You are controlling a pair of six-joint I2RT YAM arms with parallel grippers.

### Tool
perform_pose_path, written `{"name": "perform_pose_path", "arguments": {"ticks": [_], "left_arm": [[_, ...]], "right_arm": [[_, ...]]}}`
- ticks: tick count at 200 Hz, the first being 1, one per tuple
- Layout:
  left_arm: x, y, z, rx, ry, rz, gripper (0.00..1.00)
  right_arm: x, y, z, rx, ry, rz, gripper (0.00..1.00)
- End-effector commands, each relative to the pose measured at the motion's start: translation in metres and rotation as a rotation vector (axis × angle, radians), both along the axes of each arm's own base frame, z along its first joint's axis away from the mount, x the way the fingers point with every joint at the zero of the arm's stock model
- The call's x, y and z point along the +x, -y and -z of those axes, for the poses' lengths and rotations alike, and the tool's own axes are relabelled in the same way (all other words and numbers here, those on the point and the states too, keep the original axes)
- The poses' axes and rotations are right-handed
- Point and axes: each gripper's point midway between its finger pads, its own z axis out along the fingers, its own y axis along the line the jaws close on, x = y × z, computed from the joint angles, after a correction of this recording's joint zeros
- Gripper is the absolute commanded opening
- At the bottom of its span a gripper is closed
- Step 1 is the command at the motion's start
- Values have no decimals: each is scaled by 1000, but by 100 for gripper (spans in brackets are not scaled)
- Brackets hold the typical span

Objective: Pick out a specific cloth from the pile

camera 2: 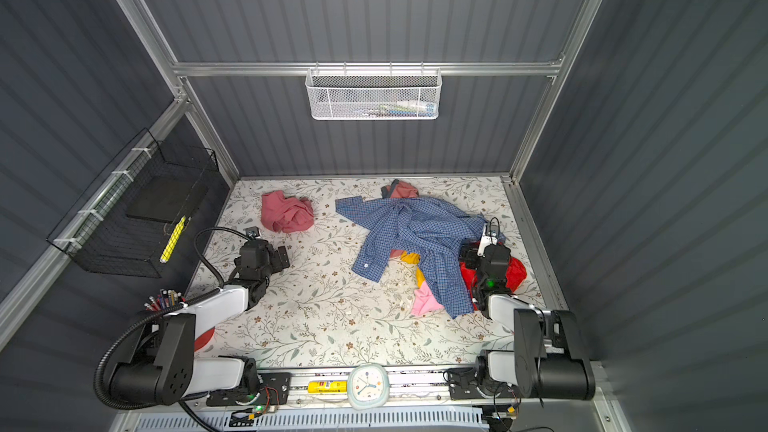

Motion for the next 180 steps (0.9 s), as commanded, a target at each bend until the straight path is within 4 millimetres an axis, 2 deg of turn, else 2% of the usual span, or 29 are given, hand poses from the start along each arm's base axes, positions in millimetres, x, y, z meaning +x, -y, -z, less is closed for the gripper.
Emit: {"name": "perform_pose_path", "arguments": {"ticks": [1,9,16,32,44,60,67,81,90,101,112,180], "left_arm": [[16,-1,-19,66,145,15,100],[16,-1,-16,78,170,22,100],[18,-3,-22,85,222,9,100],[25,1,-22,112,229,48,100],[30,5,-14,136,231,82,100],[36,18,7,133,222,163,100],[43,19,0,159,264,167,100],[46,17,13,129,153,146,100],[50,14,8,146,196,136,100],[47,15,13,123,151,134,100],[51,14,9,136,188,134,100],[49,13,11,129,172,128,100]], "right_arm": [[7,-12,-21,15,166,-68,99],[4,-9,-18,19,137,-47,99],[2,-6,-17,24,126,-31,99],[5,-5,-22,15,171,-21,99],[6,3,-19,28,132,26,99],[11,11,-18,31,118,75,99],[13,11,-17,29,110,73,99],[13,10,-15,32,87,70,99],[13,10,-15,30,95,69,99],[13,10,-16,30,100,68,99],[13,10,-15,31,94,67,99],[13,10,-15,30,97,68,99]]}}
